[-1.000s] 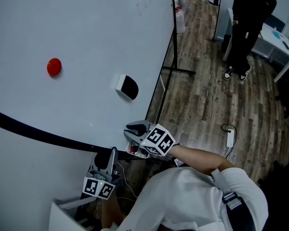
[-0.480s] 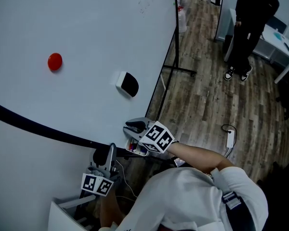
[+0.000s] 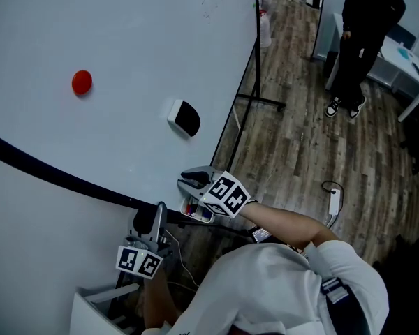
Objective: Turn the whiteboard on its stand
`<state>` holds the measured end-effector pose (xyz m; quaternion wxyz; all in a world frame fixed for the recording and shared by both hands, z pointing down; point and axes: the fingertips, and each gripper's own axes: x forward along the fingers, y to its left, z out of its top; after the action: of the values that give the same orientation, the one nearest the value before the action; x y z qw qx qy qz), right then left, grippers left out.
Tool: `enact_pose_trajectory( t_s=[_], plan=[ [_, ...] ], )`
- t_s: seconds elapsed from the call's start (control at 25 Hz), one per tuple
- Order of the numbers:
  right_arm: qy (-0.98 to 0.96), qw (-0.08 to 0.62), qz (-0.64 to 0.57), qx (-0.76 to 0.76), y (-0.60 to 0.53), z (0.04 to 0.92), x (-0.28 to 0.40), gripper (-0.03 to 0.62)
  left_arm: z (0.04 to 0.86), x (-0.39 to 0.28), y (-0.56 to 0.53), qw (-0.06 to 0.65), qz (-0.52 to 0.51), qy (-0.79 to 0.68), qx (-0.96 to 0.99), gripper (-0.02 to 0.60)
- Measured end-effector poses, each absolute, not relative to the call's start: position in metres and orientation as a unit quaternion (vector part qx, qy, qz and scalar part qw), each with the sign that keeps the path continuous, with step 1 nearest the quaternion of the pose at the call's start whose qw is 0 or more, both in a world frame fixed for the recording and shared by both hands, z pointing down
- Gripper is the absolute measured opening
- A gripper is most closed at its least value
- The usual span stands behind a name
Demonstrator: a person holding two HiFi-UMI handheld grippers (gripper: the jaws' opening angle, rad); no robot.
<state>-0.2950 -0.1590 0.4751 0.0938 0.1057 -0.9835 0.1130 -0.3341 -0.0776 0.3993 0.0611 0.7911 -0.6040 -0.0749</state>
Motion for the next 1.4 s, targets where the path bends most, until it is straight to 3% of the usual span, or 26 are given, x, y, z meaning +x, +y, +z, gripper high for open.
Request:
enact_pose_trajectory(
  t_s=[1.4],
  plan=[
    [-0.983, 0.113, 0.084, 0.117, -0.190, 0.481, -0.312, 0.077, 0.405, -0.357, -0.109, 0.058, -0.089, -0.607, 0.788, 0.190]
  ],
)
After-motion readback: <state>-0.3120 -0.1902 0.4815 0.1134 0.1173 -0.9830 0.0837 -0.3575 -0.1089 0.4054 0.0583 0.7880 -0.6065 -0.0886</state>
